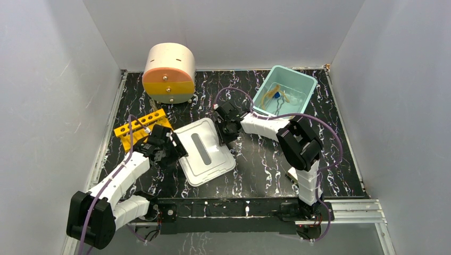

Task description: Organize the chemistry lab equipment

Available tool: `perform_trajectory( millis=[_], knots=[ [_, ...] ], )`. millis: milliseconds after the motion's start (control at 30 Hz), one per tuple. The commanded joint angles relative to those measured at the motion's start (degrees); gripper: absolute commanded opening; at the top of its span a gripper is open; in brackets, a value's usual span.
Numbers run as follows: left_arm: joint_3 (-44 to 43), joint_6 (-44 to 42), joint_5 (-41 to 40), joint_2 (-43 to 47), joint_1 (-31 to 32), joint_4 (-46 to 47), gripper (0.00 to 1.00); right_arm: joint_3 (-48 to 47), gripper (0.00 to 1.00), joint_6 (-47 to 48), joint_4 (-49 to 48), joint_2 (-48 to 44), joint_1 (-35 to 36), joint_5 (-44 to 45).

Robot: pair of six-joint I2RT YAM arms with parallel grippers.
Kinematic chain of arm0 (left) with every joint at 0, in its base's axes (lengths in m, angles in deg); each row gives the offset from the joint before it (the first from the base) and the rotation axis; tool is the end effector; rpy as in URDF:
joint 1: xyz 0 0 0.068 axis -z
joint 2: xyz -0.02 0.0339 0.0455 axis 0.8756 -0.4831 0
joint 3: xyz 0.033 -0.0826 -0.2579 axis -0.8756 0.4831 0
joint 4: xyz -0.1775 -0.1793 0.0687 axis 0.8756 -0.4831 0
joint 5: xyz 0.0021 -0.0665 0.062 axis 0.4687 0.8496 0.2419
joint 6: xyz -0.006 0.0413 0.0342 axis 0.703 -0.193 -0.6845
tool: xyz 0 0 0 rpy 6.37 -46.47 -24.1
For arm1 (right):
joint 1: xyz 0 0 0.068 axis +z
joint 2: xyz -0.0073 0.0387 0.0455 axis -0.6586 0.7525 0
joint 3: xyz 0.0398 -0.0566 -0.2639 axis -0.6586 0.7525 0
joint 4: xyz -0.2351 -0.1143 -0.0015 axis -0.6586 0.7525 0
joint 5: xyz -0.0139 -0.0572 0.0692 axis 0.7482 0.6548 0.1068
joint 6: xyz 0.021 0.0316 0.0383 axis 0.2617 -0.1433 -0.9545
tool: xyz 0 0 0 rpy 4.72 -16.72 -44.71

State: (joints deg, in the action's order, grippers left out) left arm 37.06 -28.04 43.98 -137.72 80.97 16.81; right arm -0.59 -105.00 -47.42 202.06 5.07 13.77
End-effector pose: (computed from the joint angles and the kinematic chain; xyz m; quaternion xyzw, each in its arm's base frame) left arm 0.1889 -0.0676 0.2073 -0.2390 0.9204 -0.1660 0.2611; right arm 0.2887 0.3040 0.1716 -0.2187 0.9356 0.1698 0.2189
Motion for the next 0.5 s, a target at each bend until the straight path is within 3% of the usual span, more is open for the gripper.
perform_trajectory(
  millis=[0,100,267,467],
  knots=[
    [1.3,-1.3,-1.3,0.0,0.1,0.4,0.72,-3.8,0.37,1.3,4.0,1.9,1.1,6.5],
    [1.7,-1.6,-1.3,-0.1,0.1,0.9,0.75,-5.1,0.33,1.2,6.3,3.8,1.9,9.4],
    [2.5,-1.9,-0.5,0.1,0.1,2.0,0.78,-5.7,0.08,1.4,6.2,4.1,2.1,7.7],
    [2.5,-1.7,1.1,0.6,0.1,2.4,0.83,-6.3,0.0,2.6,6.4,1.0,0.7,-0.2]
  ],
)
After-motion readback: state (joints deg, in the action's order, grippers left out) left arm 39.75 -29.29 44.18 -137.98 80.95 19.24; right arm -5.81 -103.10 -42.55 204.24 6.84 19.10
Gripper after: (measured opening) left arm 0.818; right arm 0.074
